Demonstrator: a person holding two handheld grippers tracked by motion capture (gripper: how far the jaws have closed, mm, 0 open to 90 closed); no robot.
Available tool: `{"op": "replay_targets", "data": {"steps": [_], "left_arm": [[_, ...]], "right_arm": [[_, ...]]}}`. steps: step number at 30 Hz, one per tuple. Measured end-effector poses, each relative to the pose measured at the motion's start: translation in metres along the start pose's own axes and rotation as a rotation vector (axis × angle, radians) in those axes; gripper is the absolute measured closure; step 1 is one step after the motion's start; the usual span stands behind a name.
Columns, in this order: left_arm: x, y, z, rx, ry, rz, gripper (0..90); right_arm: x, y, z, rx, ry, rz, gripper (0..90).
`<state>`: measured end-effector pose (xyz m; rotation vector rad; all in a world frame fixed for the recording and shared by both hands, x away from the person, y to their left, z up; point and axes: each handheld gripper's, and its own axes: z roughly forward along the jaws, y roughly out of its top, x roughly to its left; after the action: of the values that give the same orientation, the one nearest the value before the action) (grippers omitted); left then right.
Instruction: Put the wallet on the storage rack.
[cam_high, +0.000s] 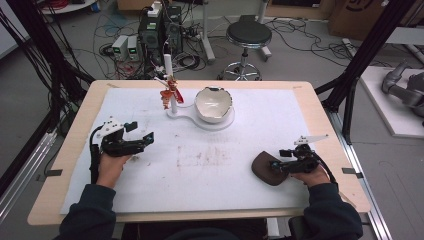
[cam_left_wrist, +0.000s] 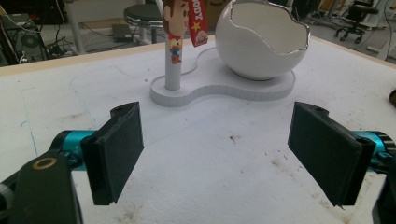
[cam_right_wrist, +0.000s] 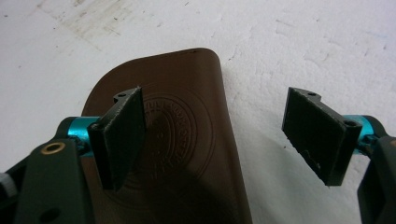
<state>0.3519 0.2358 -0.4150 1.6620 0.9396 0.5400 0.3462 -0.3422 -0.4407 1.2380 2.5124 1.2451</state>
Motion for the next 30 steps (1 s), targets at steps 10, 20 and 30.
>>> {"op": "replay_targets", "data": {"steps": [10,20,30], "left_arm": [[0.0,-0.001,0.002,0.007,-0.001,-0.009,18.8],[-0.001,-0.001,0.004,0.016,-0.006,-0.01,20.0],[0.002,-0.001,0.001,0.011,0.0,-0.023,20.0]], "right_arm": [[0.005,0.008,0.01,0.02,0.123,-0.006,51.8],[0.038,0.035,0.044,-0.005,0.076,-0.179,53.3],[0.043,0.042,0.061,0.029,0.173,-0.18,28.9]]}}
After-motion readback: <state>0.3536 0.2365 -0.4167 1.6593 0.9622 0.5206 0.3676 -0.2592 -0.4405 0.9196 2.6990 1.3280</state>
